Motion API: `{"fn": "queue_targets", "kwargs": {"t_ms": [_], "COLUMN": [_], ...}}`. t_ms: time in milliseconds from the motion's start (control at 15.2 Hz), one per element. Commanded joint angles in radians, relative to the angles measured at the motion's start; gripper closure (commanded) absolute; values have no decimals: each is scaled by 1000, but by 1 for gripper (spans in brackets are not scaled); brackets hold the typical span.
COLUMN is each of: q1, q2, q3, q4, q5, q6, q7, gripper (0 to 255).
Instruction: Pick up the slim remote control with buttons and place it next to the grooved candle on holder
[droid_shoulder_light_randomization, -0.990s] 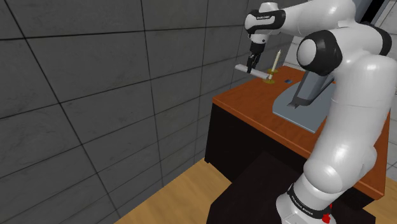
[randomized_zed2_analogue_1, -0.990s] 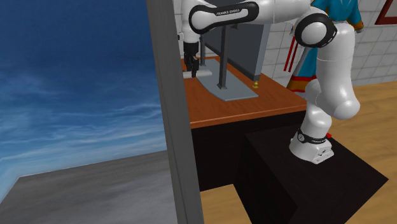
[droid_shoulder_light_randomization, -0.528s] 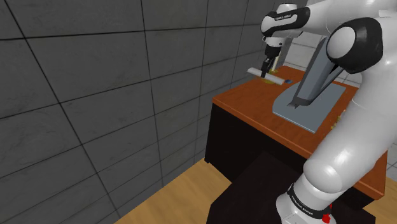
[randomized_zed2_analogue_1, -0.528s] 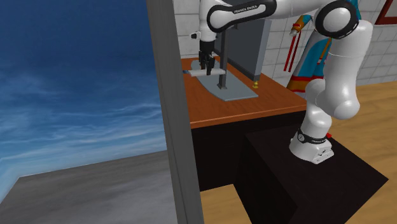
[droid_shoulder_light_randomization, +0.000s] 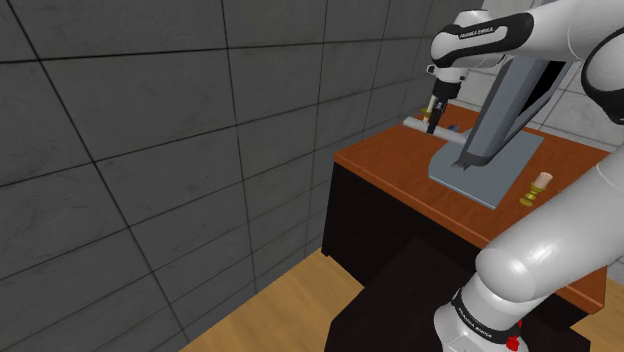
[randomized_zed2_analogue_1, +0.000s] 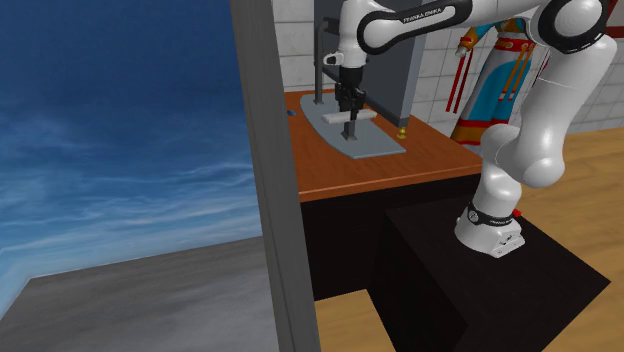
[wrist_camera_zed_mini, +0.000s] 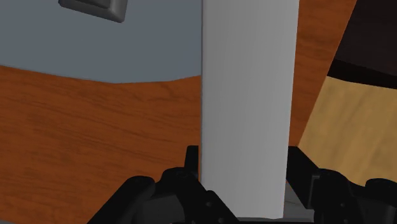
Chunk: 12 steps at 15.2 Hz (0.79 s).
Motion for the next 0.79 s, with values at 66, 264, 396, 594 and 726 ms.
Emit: {"fn": "queue_targets", "kwargs": {"t_ms": [66,264,396,594,726], "q1": [-78,-173,-108,-115,-128], "q2": [-111,-184,-70,-167,-162], "q3": [-51,-17,97,48,57], "q4": [-84,-151,-77,-107,-130], "q5": [-38,-57,-45,-15,-11], "q6": [2,-3,15,13,40], "q7": [-31,-80,-50,-251,-255], "gripper": [255,255,0,0,0]}}
